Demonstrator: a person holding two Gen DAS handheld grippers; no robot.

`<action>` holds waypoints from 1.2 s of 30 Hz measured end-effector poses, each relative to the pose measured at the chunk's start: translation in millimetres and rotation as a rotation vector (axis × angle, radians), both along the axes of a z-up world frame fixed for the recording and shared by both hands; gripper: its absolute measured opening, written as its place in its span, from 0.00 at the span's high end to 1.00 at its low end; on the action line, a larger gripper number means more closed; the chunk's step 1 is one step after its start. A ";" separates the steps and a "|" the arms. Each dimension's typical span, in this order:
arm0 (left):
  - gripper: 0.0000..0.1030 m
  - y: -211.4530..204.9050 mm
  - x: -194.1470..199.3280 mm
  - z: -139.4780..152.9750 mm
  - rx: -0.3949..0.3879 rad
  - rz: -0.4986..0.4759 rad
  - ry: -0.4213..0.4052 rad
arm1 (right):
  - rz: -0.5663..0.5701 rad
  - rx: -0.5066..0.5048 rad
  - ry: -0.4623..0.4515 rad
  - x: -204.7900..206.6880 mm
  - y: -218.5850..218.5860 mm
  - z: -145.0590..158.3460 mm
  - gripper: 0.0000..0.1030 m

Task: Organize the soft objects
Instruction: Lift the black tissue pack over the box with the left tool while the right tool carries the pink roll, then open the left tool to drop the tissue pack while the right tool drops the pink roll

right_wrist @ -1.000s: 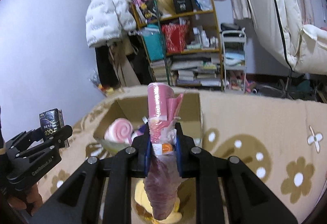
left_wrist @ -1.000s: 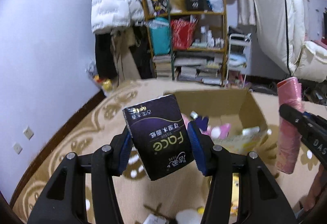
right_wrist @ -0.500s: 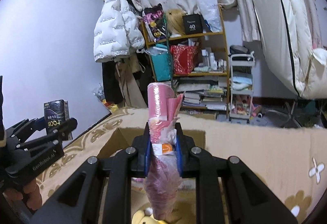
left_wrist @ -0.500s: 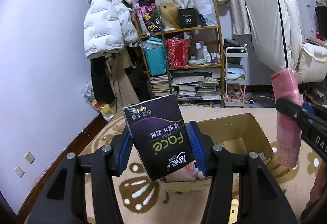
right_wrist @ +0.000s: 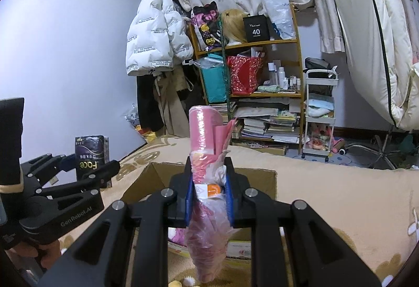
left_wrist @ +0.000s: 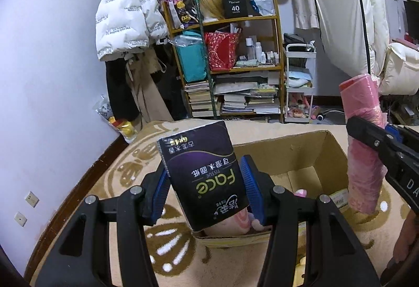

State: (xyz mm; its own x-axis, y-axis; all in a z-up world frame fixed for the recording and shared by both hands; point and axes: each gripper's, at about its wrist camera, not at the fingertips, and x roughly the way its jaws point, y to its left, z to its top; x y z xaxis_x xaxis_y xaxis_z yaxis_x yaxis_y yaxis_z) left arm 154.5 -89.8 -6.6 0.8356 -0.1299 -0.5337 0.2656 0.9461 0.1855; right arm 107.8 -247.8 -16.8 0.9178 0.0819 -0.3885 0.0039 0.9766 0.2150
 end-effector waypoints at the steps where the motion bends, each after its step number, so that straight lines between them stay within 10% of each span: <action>1: 0.50 -0.6 1.8 -2.6 -0.007 -0.005 0.008 | 0.003 0.010 -0.008 1.8 -2.6 -3.0 0.80; 19: 0.49 -9.1 23.9 -42.7 -0.028 -0.029 0.178 | 0.038 0.082 0.049 22.3 -13.9 -38.3 0.72; 36: 0.10 -3.4 27.4 -26.8 -0.029 0.004 0.184 | -0.020 0.102 0.123 -2.3 -18.4 -36.9 0.22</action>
